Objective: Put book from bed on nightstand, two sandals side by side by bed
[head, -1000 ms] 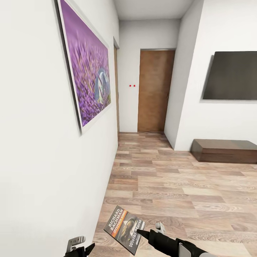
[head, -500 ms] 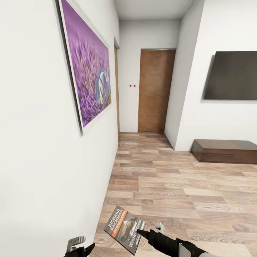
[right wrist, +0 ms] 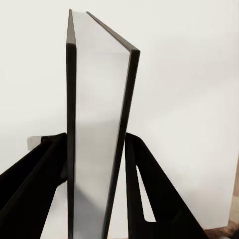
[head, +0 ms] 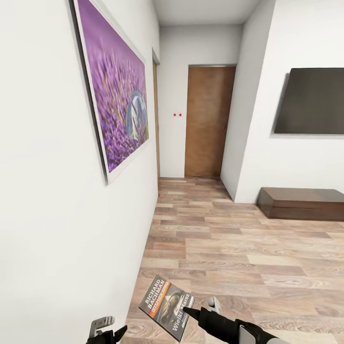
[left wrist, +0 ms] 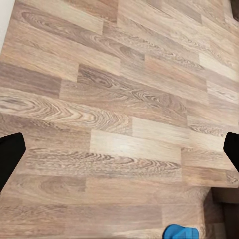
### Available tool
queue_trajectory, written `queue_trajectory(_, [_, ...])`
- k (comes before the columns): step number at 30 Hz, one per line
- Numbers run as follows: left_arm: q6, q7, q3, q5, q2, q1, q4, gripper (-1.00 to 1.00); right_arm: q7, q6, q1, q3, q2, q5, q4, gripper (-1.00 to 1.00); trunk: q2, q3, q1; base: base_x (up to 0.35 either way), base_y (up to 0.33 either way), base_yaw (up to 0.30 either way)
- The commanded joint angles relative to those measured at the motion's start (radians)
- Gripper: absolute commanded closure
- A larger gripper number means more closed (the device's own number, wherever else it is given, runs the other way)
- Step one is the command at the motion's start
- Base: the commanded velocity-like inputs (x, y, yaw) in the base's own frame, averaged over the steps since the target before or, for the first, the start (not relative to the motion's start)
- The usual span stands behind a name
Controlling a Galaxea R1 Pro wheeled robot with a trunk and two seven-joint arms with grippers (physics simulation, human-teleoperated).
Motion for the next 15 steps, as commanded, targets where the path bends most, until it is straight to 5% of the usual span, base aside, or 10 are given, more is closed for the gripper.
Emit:
queue_trajectory(1, [-0.006, -0.001, 0.007, -0.011, 0.0, -0.001, 0.001, -1.0, 0.003, 0.009, -0.001, 0.005, 0.0, -0.011, 0.001, 1.0, -0.002, -0.002, 0.001, 0.169, 0.0, 0.0])
queue_trajectory(9, [-0.006, -0.002, 0.007, -0.011, 0.0, -0.001, 0.001, -1.0, 0.003, 0.009, -0.001, 0.005, 0.0, -0.011, 0.001, 1.0, -0.002, -0.002, 0.001, 0.058, 0.0, 0.0])
queue_trajectory(15, [-0.006, -0.003, 0.007, -0.011, 0.0, -0.001, 0.001, -1.0, 0.003, 0.009, -0.001, 0.005, -0.001, -0.011, 0.001, 1.0, -0.002, -0.002, 0.001, 0.253, 0.0, 0.0])
